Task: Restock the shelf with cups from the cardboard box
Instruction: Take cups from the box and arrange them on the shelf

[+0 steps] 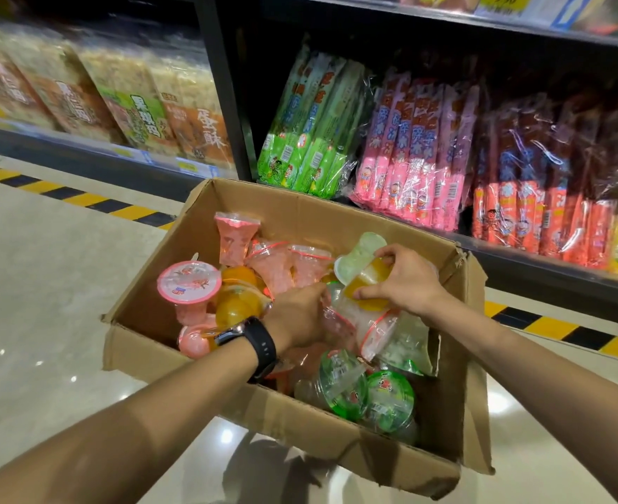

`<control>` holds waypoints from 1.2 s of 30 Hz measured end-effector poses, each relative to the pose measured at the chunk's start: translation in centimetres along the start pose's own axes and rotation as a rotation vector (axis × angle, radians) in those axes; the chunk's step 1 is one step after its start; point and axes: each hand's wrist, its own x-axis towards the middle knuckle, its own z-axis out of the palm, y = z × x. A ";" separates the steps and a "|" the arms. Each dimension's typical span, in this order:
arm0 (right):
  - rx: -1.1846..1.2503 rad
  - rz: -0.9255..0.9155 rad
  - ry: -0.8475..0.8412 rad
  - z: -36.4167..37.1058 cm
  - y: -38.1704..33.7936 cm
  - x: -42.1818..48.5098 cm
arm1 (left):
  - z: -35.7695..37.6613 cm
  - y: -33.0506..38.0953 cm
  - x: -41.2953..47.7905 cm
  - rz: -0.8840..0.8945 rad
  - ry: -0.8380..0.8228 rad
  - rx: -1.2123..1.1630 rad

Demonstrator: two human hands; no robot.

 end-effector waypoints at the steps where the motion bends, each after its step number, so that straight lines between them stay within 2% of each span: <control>1: 0.061 0.016 0.008 -0.3 0.3 0.0 | -0.2 -0.2 0.0 0.000 -0.003 -0.036; 5: 0.426 0.069 -0.002 -1.8 0.9 -0.7 | -0.7 -1.0 0.0 0.021 0.014 -0.177; 9: 0.758 0.085 -0.067 -3.1 0.8 -0.8 | -1.9 -0.8 0.6 0.110 0.175 -0.413; 12: 0.817 0.085 -0.040 -3.8 0.2 -1.1 | -3.5 -0.2 0.7 0.102 0.253 -0.577; 18: 0.881 0.098 0.052 -8.1 -3.5 -3.4 | -9.8 3.8 -1.4 0.142 0.410 -0.704; 22: 0.863 0.043 0.107 -14.8 -8.9 -6.9 | -16.2 9.8 -6.6 0.180 0.549 -0.732; 32: 0.943 0.052 0.255 -39.3 -27.8 -22.1 | -37.7 28.9 -25.2 0.153 0.516 -0.840; 36: 0.988 0.054 0.323 -50.1 -35.0 -27.7 | -46.8 36.4 -31.9 0.144 0.558 -0.831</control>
